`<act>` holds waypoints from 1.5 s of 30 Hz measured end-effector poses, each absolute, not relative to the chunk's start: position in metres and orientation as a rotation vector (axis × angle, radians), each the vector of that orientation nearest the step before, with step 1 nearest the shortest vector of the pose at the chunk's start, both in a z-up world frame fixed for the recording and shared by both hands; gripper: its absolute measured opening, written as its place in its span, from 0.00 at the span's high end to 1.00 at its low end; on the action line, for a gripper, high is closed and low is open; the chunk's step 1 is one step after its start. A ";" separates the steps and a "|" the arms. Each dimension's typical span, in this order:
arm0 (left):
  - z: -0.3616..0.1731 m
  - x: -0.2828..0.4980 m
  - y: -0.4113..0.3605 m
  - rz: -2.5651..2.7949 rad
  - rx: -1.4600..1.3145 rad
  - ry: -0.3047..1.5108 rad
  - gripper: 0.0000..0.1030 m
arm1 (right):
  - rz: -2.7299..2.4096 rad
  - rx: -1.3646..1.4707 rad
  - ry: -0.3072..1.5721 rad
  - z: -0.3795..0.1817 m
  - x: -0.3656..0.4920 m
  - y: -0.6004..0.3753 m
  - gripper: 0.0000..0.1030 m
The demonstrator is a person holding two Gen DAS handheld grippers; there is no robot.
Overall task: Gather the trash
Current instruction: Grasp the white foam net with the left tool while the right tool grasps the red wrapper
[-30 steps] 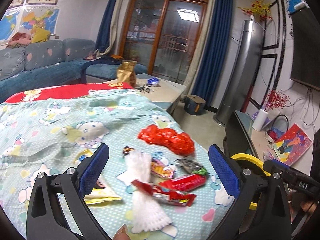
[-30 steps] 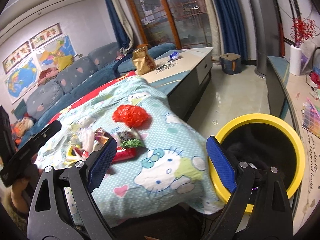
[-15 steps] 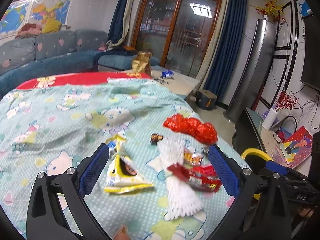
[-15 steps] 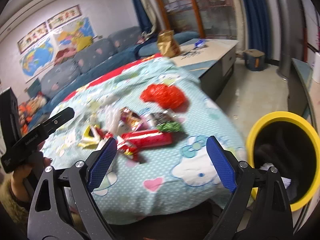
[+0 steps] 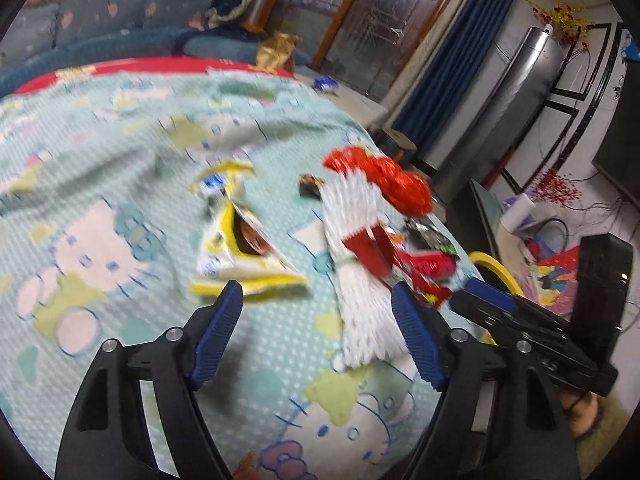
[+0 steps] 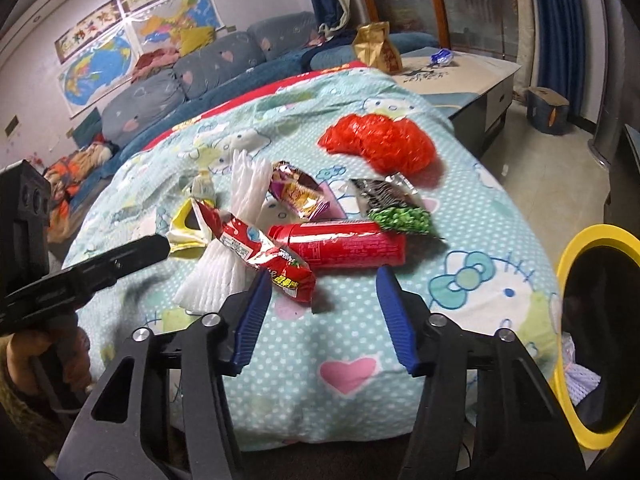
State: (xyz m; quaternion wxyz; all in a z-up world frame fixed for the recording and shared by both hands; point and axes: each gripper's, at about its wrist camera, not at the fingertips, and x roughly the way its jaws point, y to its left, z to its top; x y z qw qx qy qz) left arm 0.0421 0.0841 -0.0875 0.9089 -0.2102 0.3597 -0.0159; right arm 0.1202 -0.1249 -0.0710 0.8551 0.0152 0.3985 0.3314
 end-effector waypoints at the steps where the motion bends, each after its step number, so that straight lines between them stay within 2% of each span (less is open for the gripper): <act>1: -0.090 0.043 0.083 -0.043 -0.441 0.748 0.34 | 0.704 0.035 0.844 -0.073 0.121 -0.123 0.57; 3: -0.095 0.045 0.080 -0.070 -0.462 0.765 0.37 | 0.709 0.035 0.854 -0.076 0.124 -0.120 0.60; 5: -0.102 0.048 0.075 -0.095 -0.481 0.787 0.40 | 0.724 0.035 0.868 -0.080 0.127 -0.116 0.69; 9: -0.110 0.049 0.071 -0.132 -0.519 0.811 0.43 | 0.753 0.042 0.880 -0.083 0.131 -0.111 0.81; 11: -0.114 0.051 0.068 -0.158 -0.543 0.819 0.48 | 0.774 0.040 0.881 -0.084 0.129 -0.109 0.94; 12: -0.115 0.051 0.067 -0.163 -0.545 0.821 0.49 | 0.779 0.037 0.880 -0.083 0.127 -0.108 0.94; 15: -0.119 0.053 0.062 -0.185 -0.548 0.831 0.62 | 0.790 0.038 0.872 -0.081 0.122 -0.108 0.95; 17: -0.121 0.054 0.059 -0.193 -0.547 0.839 0.74 | 0.788 0.041 0.868 -0.080 0.118 -0.110 0.95; 20: -0.118 0.053 0.055 -0.198 -0.533 0.828 0.84 | 0.782 0.054 0.854 -0.076 0.113 -0.115 0.96; 31: -0.069 0.039 0.075 -0.135 -0.455 0.654 0.85 | 0.752 0.090 0.752 -0.047 0.100 -0.133 0.98; 45: -0.040 0.030 0.077 -0.144 -0.441 0.585 0.85 | 0.706 0.116 0.681 -0.026 0.096 -0.152 0.98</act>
